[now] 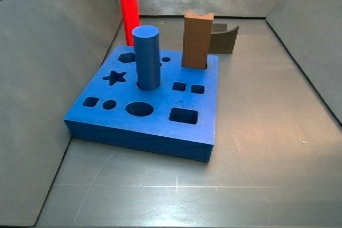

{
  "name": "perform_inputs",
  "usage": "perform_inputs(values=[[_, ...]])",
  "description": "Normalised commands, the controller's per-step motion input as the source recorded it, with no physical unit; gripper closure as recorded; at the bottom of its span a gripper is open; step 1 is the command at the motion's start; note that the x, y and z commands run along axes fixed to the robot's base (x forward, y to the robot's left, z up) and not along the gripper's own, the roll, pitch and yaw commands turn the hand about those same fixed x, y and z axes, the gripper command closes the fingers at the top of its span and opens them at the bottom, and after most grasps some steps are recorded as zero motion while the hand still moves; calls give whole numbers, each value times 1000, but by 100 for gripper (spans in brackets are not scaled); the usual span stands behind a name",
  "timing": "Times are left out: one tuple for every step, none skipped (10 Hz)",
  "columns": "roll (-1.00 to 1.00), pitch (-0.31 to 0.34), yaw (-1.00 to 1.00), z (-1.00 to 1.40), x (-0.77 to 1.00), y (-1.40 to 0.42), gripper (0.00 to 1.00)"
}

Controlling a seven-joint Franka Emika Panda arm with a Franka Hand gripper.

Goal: Pick up the hexagon object. Move up. Move to above the board. Insert the hexagon object.
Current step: Pick up the hexagon object.

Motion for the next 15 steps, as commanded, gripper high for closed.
perform_inputs(values=[[117, -197, 0, -280, -800, -137, 0], [64, -160, -286, -283, -669, -143, 0], [0, -73, -737, -331, -380, 0, 0], [16, -34, -803, -349, -394, 69, 0], [54, -19, -757, -334, -409, 11, 0], [0, -64, -860, -380, -126, 0, 0], [-6, -90, -774, -500, -97, -37, 0], [0, -100, -537, -554, -120, 0, 0], [0, -60, -163, -594, 0, 0, 0], [0, -13, -31, -509, 0, 0, 0], [0, 0, 0, 0, 0, 0, 0], [0, 0, 0, 0, 0, 0, 100], [0, 0, 0, 0, 0, 0, 100], [0, 0, 0, 0, 0, 0, 100], [0, 0, 0, 0, 0, 0, 100]])
